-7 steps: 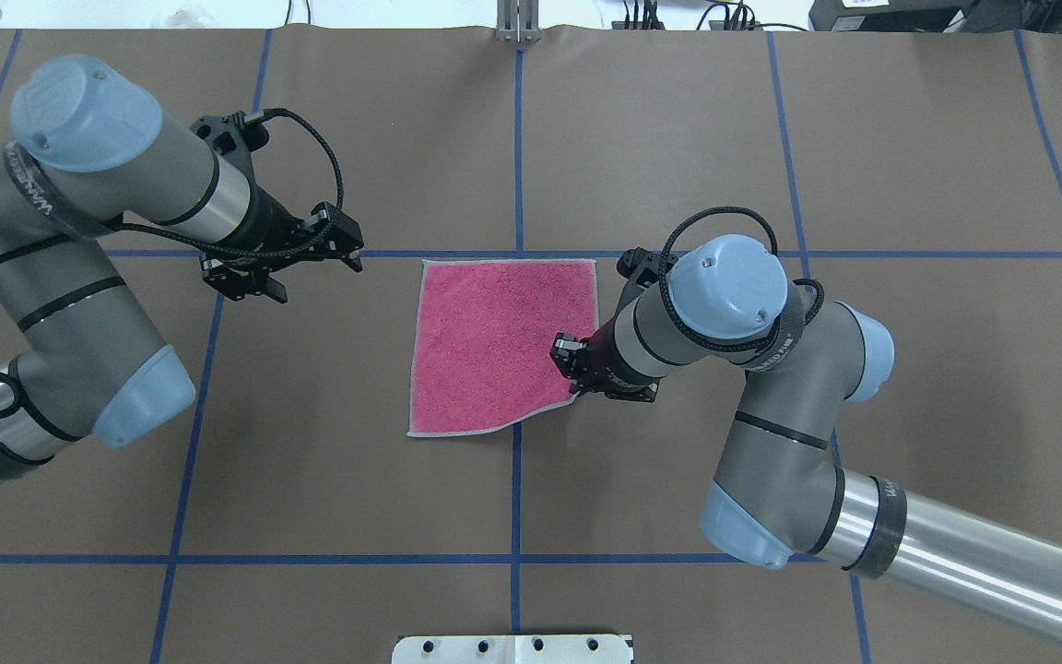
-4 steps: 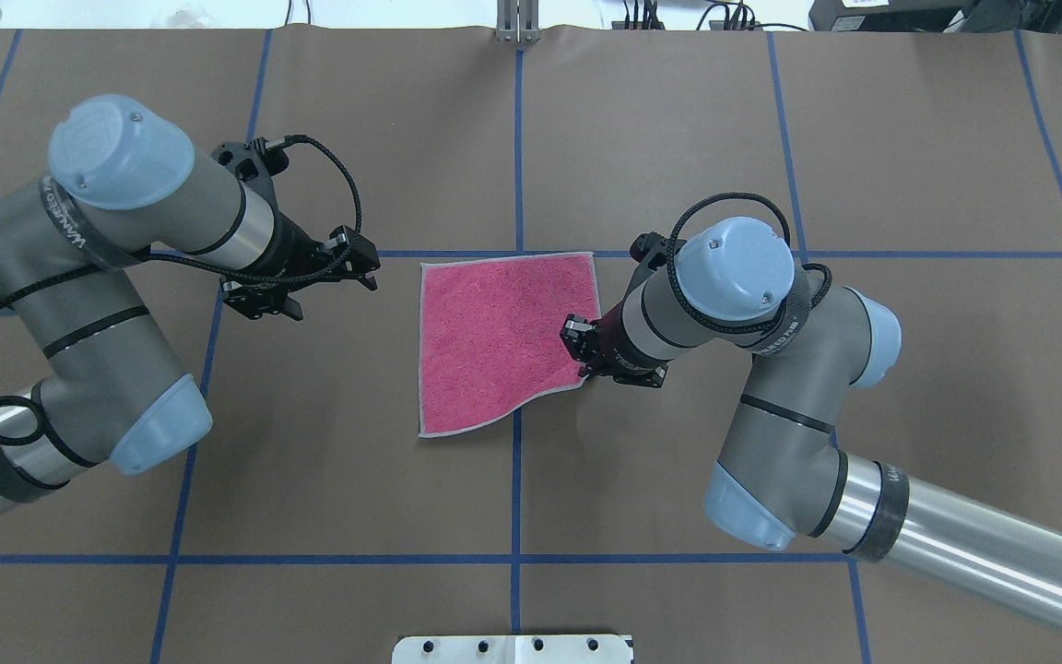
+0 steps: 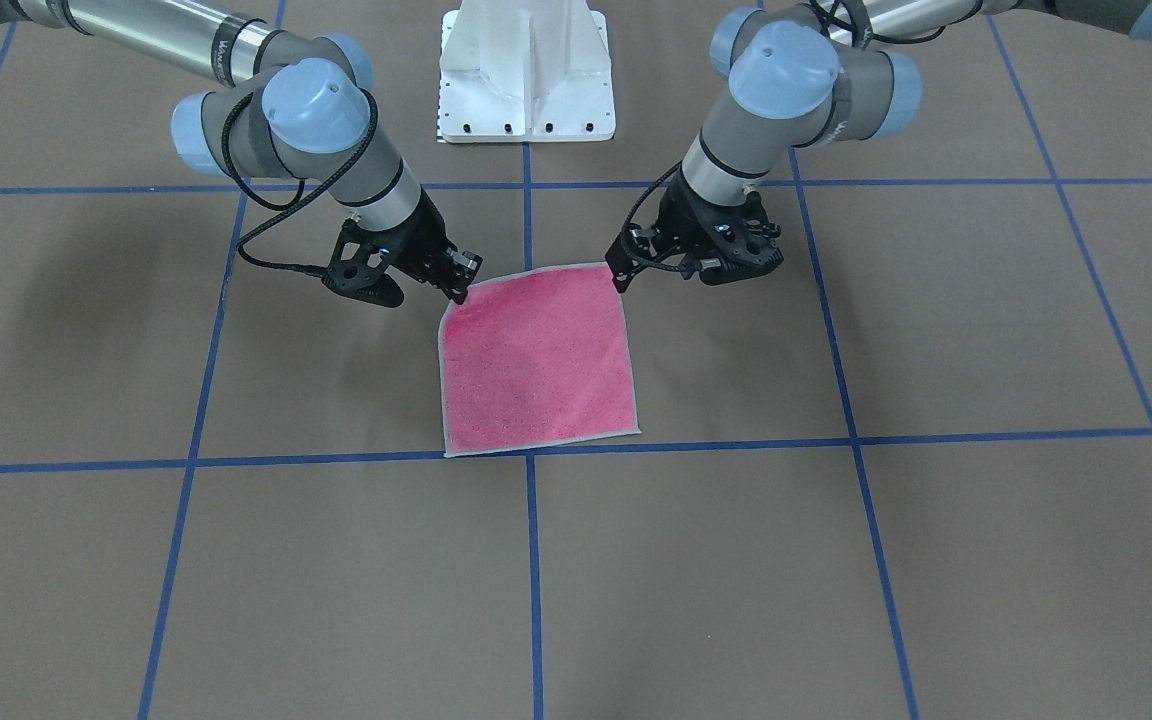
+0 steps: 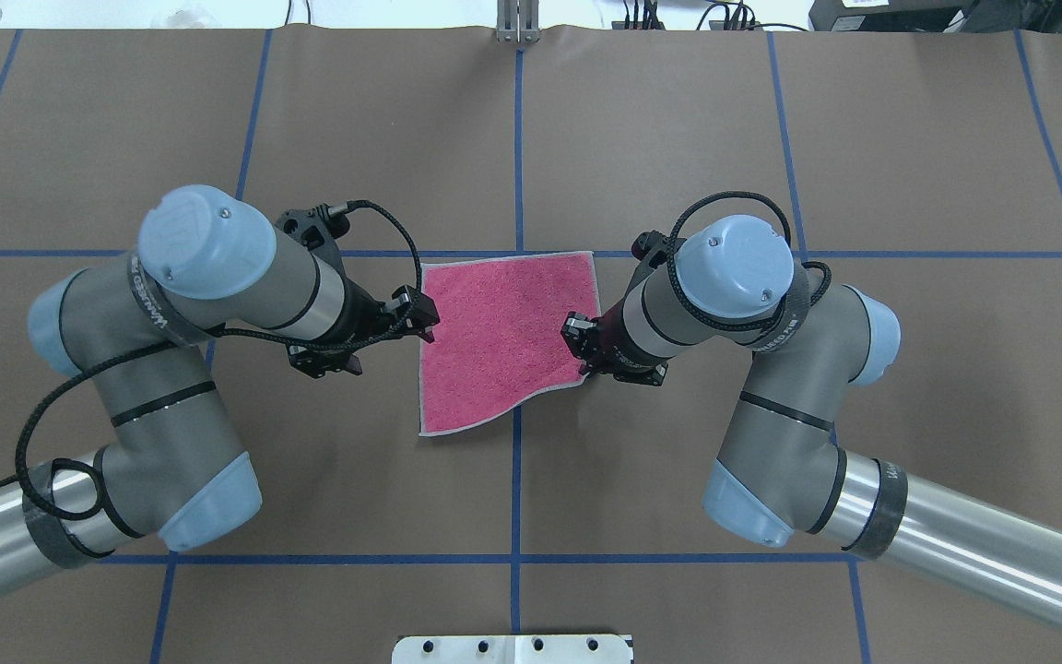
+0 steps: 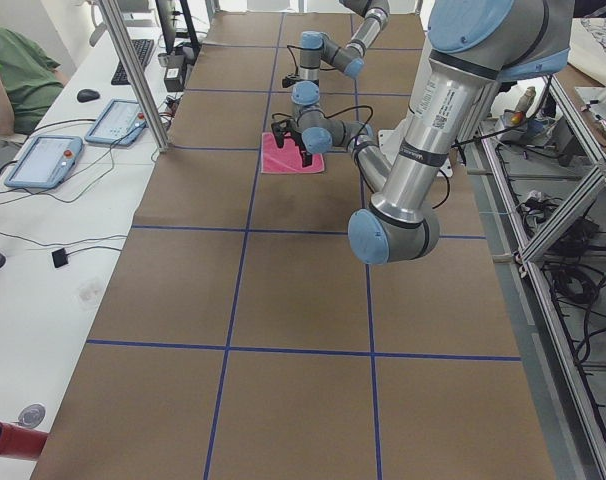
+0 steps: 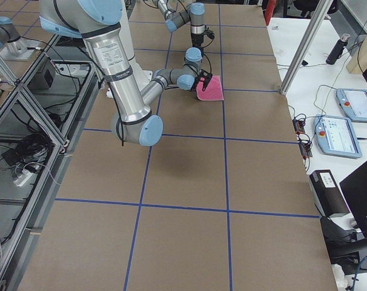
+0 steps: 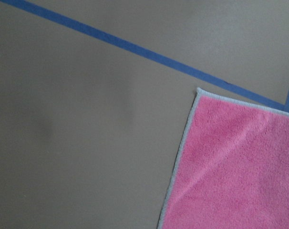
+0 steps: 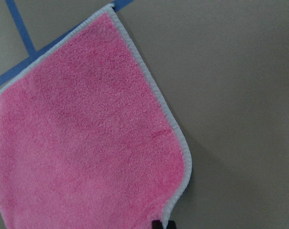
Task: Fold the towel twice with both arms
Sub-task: 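Grasp the towel's other near corner with the left gripper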
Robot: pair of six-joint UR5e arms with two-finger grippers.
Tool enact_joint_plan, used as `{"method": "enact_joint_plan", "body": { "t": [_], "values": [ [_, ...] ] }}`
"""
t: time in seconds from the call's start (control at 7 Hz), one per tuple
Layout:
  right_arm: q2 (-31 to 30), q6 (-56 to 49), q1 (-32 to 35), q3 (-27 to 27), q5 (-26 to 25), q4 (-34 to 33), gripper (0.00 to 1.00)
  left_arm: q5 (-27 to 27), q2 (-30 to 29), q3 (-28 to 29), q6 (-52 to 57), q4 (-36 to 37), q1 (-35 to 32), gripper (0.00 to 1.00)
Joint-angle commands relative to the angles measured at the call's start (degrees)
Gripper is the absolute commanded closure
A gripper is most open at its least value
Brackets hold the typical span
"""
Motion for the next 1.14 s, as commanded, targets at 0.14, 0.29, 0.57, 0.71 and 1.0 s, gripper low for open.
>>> {"method": "enact_joint_plan", "body": {
  "t": [0.14, 0.29, 0.57, 0.71, 1.0],
  "values": [
    [-0.05, -0.08, 0.12, 0.00, -0.06, 0.04, 1.00, 5.86, -0.49, 2.64, -4.08, -2.84, 6.06, 0.00],
    [-0.05, -0.17, 0.12, -0.09, 0.03, 0.04, 1.00, 5.87, -0.49, 5.27, -4.26, -6.32, 6.16, 0.00],
    [-0.05, -0.17, 0.21, 0.00, 0.03, 0.04, 1.00, 5.87, -0.67, 7.84, -5.85, -9.96, 6.25, 0.00],
    [-0.05, -0.17, 0.30, 0.00, 0.03, 0.04, 1.00, 5.87, -0.76, 7.84, -5.85, -9.96, 6.51, 0.00],
    [0.04, 0.00, 0.30, 0.00, 0.03, 0.12, 1.00, 5.95, -1.02, 7.93, -6.37, -9.96, 8.26, 0.00]
  ]
}}
